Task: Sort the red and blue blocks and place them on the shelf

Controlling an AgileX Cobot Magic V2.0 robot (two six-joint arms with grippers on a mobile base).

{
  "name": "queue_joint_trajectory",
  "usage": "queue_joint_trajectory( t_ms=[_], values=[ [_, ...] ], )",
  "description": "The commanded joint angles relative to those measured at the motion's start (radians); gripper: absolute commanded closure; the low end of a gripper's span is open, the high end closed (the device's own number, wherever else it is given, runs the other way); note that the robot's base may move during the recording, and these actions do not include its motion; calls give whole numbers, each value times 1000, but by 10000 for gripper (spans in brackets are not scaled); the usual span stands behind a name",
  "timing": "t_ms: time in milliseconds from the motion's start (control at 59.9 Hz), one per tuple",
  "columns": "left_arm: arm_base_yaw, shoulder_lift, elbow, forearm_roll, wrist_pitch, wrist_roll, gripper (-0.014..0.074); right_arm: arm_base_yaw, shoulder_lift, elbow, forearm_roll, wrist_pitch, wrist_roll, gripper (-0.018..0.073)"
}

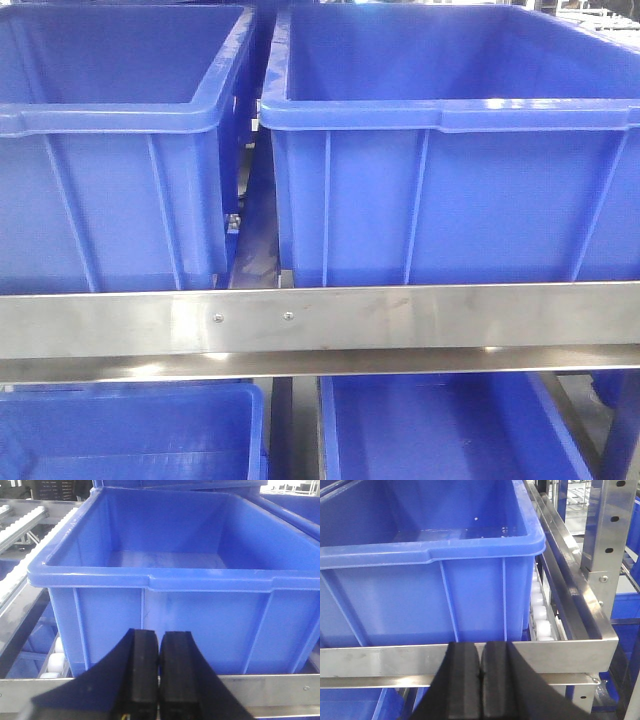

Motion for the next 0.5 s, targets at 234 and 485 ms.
queue_joint_trajectory(
  t_ms=[234,485],
  values=[
    [0,-19,39,-10,-78,4,458,-8,-19,-18,-10,-98,-7,490],
    [0,-19,39,-10,-78,4,458,-8,-19,-18,-10,-98,-7,490]
  ],
)
